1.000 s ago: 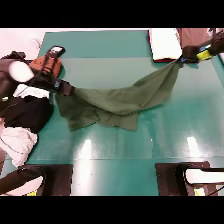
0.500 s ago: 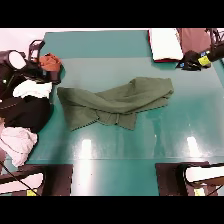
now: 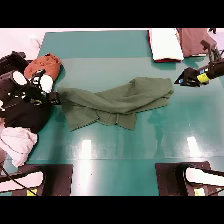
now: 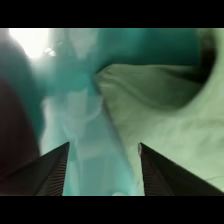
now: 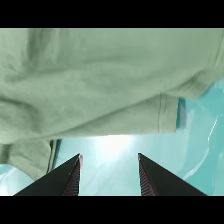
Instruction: Fold the shirts.
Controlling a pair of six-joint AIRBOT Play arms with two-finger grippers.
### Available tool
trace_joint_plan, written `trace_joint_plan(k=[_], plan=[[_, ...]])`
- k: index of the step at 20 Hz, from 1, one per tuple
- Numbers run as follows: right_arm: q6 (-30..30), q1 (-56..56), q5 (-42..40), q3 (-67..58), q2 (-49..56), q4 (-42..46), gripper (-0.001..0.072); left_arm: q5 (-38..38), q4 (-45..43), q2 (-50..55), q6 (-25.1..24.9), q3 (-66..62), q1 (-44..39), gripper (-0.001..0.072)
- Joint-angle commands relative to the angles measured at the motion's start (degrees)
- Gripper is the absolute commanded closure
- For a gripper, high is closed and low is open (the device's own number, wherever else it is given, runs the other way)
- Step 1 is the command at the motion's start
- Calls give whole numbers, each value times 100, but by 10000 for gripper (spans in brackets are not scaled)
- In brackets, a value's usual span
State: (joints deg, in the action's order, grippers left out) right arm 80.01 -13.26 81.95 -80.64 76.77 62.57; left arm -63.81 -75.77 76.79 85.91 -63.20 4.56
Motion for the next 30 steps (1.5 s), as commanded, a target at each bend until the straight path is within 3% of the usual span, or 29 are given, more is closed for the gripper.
trace_joint_plan(k=[1, 5, 8, 11, 13, 14, 17, 21, 23, 25, 26, 27, 30], plan=[[-24, -4, -114, 422, -164, -4, 314, 308, 354, -17, -190, -31, 24, 189], [-55, -4, -103, 426, -157, -7, 314, 155, 870, -286, -999, -699, 24, 189], [-52, -4, -92, 426, -160, -9, 314, 120, 909, -170, -990, -575, 22, 189], [-52, -4, -83, 426, -160, -9, 316, 197, 1554, 7, -997, -518, 24, 208], [-52, -4, -22, 426, -160, -9, 328, 188, 1867, 2, -1104, -544, 24, 572], [-52, -4, 2, 426, -160, -9, 328, 79, 1895, -9, -1145, -568, 24, 677], [-55, -4, 122, 424, -203, -7, 328, -476, 1899, -380, -1233, -603, 2, 681], [-57, -4, 44, 424, -501, -2, 328, -1611, 1875, -1703, -1880, -507, -472, 681], [-55, -4, -83, 426, -695, -2, 328, -2343, 1884, -2184, -1818, -302, -973, 680], [-55, -4, -164, 424, -850, -2, 332, -2435, 1906, -2444, -1394, 20, -1419, 676], [-57, -4, -190, 424, -905, -2, 331, -2358, 1945, -2472, -1228, 129, -1589, 449], [-55, -4, -208, 426, -940, -2, 331, -2181, 1954, -2472, -1158, 164, -1679, 72], [-55, -9, -199, 426, -962, -2, 331, -859, 1864, -2470, -925, -2, -1506, 45]])
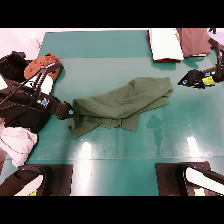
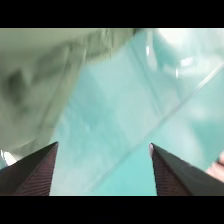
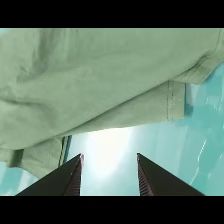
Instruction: Fold the shirts.
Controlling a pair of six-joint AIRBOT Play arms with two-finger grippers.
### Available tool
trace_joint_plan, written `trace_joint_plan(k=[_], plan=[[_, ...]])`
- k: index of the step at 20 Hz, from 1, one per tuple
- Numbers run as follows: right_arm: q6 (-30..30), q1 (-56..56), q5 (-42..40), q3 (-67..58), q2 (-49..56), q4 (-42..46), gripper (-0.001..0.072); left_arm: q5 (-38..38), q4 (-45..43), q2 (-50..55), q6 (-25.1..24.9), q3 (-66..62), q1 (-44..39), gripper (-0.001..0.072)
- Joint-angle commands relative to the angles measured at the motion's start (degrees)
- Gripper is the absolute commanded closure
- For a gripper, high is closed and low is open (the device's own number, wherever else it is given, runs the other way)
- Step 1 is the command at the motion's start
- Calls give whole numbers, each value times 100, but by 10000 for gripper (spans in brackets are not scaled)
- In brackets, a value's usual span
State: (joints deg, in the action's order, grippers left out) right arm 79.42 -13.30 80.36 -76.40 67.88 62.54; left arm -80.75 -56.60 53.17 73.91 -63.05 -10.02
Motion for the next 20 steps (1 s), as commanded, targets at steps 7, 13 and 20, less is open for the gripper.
trace_joint_plan(k=[7, 13, 20], plan=[[4, 0, -35, 2, -72, 0, 332, 1945, -262, 1362, 603, -46, 1064, 46], [7, 0, -20, 2, -72, 2, 332, 1714, 551, 3154, -7, -46, 1113, 45], [7, 0, -22, 2, -72, 2, 333, 1801, 726, 3423, -367, -44, 363, 119]])
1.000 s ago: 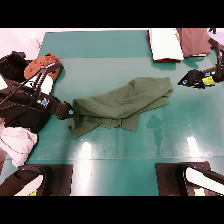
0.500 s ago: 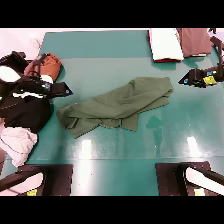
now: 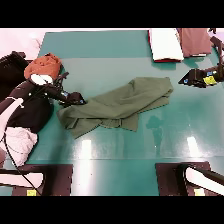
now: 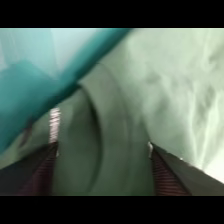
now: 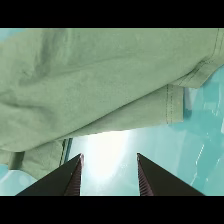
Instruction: Fold the shirts.
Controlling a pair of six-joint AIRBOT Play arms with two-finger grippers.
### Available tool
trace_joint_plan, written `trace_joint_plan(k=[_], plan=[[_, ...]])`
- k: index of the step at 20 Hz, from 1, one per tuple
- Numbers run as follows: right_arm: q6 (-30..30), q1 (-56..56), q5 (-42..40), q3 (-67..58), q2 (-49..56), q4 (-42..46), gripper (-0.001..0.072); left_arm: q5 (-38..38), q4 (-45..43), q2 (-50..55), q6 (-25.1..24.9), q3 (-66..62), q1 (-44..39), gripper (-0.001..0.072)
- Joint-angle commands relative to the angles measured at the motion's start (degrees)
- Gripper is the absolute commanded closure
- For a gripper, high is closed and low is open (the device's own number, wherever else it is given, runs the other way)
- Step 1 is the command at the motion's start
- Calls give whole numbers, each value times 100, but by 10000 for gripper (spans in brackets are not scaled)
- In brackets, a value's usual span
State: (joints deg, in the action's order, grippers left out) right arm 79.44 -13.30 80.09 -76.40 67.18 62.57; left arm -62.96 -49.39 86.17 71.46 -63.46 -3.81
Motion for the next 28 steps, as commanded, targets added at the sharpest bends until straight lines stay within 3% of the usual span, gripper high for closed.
trace_joint_plan(k=[1, 2, 3, 11, 12, 13, 23, 25, 27, 28], plan=[[4, 0, 7, 2, -2, 0, 332, 20, 35, 127, -125, -4, -286, 366], [4, 0, 7, 2, -2, 2, 332, 63, 90, 125, -125, -9, -286, 651], [4, -7, 7, 2, -2, 13, 333, 90, 92, 125, -98, -92, -280, 679], [7, -619, 297, 9, 977, 55, 313, 37, 9, -214, -81, -1633, -282, 679], [26, -671, 282, 7, 1228, 55, 209, 22, 4, -214, -81, -1641, -282, 680], [107, -682, 164, 7, 1495, 50, 180, -24, -68, -212, -81, -1641, -282, 680], [361, -542, -1471, 0, 3060, -745, 190, -55, -365, -212, 70, -1641, -282, 679], [345, -352, -1773, 0, 3117, -752, 212, 17, -361, -212, 120, -1641, -282, 679], [227, -166, -2061, -39, 3117, -745, 386, 52, -363, -212, 160, -1641, -282, 679], [63, -72, -2120, -114, 3117, -739, 533, 59, -363, -212, 160, -1641, -282, 679]])
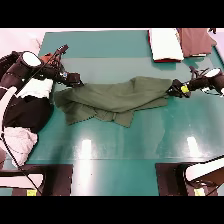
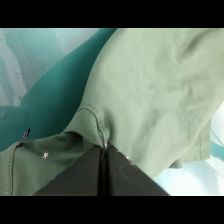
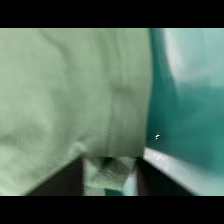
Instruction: Fold the shirts.
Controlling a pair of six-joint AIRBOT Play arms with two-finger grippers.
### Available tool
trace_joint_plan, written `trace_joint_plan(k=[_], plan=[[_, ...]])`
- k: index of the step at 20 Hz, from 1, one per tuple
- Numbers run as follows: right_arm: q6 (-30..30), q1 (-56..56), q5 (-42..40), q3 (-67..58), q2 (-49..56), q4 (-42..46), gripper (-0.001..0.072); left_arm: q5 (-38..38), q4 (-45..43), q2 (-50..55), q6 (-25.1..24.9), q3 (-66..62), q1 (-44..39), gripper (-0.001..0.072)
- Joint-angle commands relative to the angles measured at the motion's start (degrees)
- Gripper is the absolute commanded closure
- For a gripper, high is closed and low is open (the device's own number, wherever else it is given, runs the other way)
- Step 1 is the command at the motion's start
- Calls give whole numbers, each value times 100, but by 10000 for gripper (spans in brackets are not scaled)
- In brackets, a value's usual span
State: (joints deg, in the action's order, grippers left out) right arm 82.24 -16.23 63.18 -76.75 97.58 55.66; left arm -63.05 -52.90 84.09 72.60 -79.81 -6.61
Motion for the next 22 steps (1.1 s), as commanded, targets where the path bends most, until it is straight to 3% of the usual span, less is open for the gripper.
trace_joint_plan(k=[1, 4, 8, 15, 19, 22], plan=[[-330, 308, -398, -190, 74, -48, 685, 70, -9, -4, 50, -7, -2, 679], [-706, 514, -260, -723, -280, 9, 699, 286, -59, -142, 221, -142, -2, 681], [-1082, 455, -7, -1794, -1620, 0, 699, 772, -511, -1104, 238, -1056, 0, 680], [-1064, 35, 1069, -3578, -3550, 9, 699, 638, -588, -3171, 238, -2194, -2, 680], [-800, -339, 1137, -3652, -4238, 181, 699, 247, -492, -3781, 404, -2212, -2, 681], [-619, -448, 1368, -3652, -4358, 293, 699, -686, -212, -3685, 468, -2179, -2, 680]])
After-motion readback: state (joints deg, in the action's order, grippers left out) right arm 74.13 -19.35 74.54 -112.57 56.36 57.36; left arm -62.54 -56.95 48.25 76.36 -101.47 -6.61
